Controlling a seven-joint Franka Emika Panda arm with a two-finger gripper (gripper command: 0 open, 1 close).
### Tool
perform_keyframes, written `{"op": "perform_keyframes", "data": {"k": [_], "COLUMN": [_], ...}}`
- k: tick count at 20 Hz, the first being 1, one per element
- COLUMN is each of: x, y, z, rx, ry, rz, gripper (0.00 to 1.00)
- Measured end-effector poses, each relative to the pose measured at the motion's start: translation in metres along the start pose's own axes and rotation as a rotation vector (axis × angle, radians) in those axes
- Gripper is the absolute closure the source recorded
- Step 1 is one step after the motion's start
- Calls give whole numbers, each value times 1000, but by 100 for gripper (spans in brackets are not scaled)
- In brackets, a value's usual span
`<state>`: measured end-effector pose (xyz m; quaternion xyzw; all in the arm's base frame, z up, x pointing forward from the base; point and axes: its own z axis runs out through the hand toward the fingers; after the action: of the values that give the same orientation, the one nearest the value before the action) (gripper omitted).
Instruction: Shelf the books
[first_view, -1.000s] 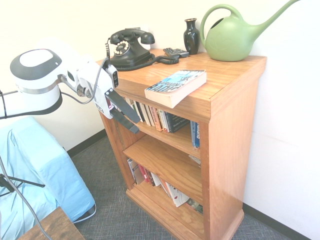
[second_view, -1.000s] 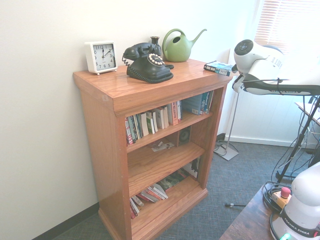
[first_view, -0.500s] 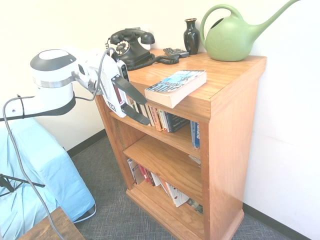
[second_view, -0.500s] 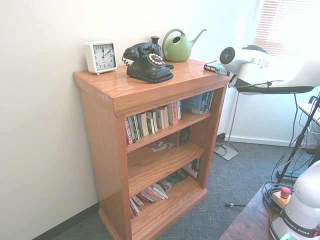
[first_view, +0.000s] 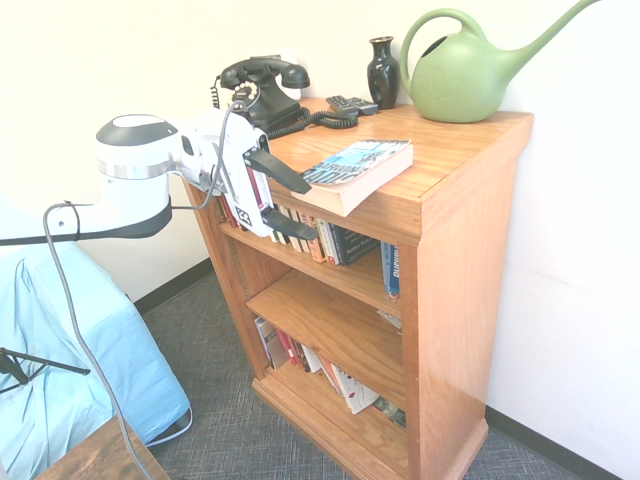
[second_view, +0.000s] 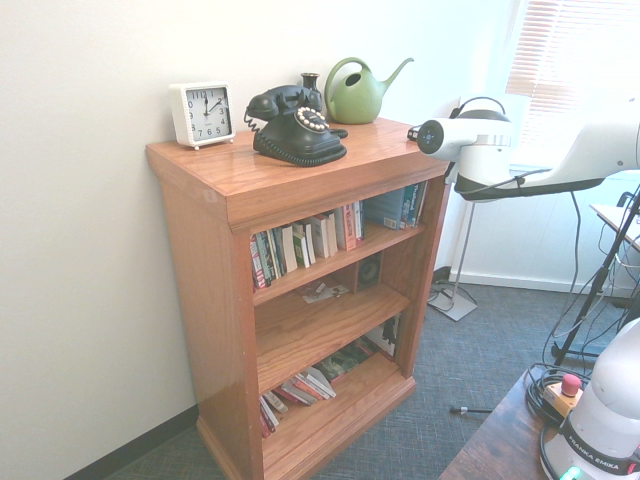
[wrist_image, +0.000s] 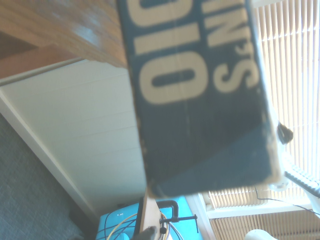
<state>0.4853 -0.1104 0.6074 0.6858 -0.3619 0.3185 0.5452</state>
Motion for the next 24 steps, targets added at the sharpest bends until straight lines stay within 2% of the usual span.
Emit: {"op": "perform_keyframes", "data": {"k": [11,12,24], "x": [24,25,28], "y": [-22,-24,-36], "z": [11,11,12], "rx": [-12,-11,-11], "ry": [12,13,12], "rz": [13,13,9], "gripper": [0,100,100]}}
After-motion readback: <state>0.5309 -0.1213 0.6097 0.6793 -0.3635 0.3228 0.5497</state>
